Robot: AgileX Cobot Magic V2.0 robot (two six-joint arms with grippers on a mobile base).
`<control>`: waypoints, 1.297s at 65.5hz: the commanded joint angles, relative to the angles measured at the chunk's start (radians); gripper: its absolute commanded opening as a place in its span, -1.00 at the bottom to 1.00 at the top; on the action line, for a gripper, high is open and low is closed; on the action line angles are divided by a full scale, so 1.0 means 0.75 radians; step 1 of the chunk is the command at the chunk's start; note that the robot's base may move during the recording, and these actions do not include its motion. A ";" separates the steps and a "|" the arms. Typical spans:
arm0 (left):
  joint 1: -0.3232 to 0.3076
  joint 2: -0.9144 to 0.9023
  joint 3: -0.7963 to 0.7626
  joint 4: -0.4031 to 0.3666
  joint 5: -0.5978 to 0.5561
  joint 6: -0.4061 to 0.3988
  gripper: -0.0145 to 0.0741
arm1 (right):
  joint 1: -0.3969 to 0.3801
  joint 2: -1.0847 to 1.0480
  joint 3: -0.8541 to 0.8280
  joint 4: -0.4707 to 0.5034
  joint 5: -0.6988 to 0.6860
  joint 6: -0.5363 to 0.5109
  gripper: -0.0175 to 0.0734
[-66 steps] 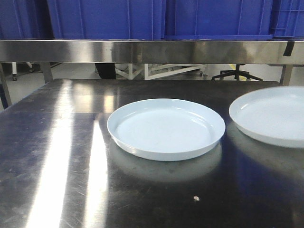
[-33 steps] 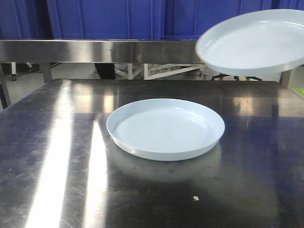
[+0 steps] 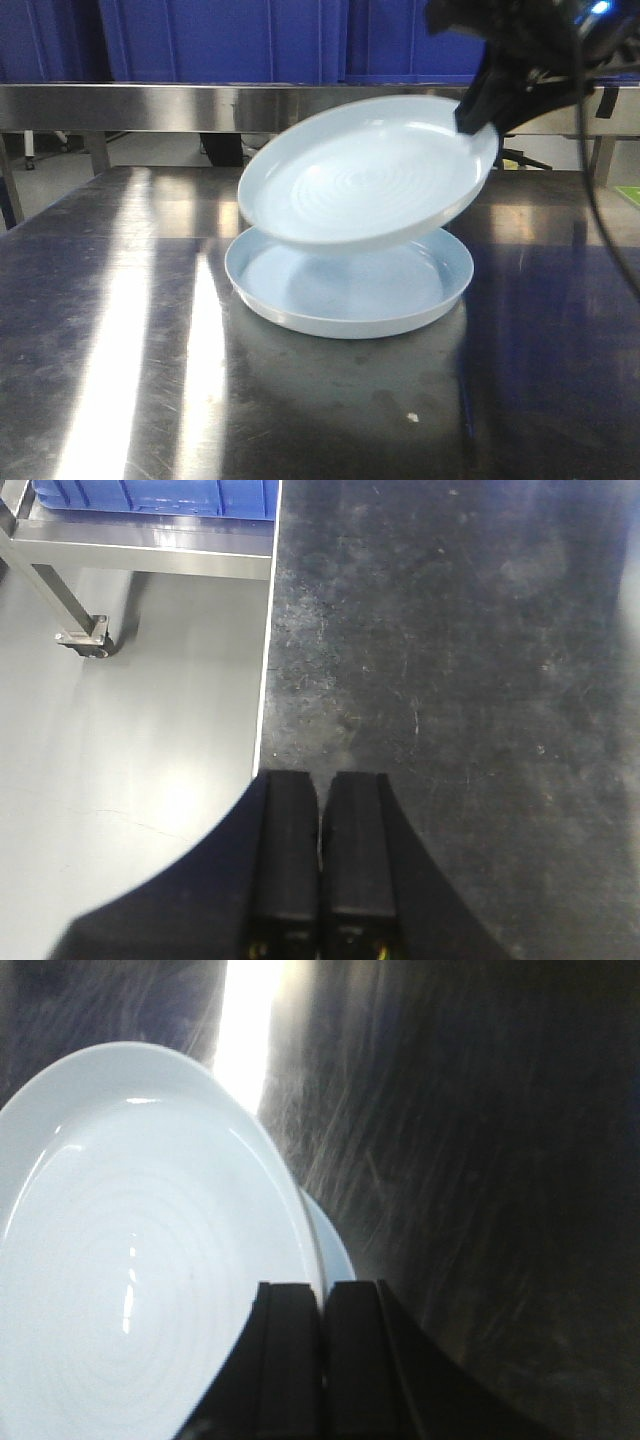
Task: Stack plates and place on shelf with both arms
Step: 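Lower the held plate onto the centered plate with the right gripper, then lift the stacked plates off the table with the right gripper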
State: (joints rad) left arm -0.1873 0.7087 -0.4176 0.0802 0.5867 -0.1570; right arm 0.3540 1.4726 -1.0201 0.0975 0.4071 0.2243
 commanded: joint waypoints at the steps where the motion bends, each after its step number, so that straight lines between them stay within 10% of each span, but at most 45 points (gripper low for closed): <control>1: -0.010 -0.006 -0.034 -0.004 -0.083 0.001 -0.49 | 0.019 -0.009 -0.053 -0.009 -0.106 -0.009 -0.49; 11: -0.010 -0.006 -0.034 -0.004 -0.083 0.001 -0.49 | 0.041 0.048 -0.053 -0.011 -0.112 -0.009 -0.37; 27: -0.010 -0.006 -0.034 -0.004 -0.083 0.001 -0.49 | 0.061 0.137 -0.053 -0.024 -0.072 -0.009 0.49; 53: -0.010 -0.006 -0.034 -0.004 -0.083 0.001 -0.49 | 0.061 0.251 -0.052 -0.024 -0.043 -0.009 0.43; 65: -0.010 -0.006 -0.034 -0.004 -0.083 0.001 -0.49 | 0.061 0.253 -0.052 -0.025 -0.043 -0.009 -0.56; 85: -0.010 -0.006 -0.034 -0.004 -0.083 0.001 -0.49 | 0.053 0.012 -0.052 -0.066 -0.188 -0.009 -0.49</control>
State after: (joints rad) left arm -0.1873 0.7087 -0.4176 0.0802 0.5847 -0.1570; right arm 0.3993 1.6091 -1.0314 0.0753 0.3665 0.2288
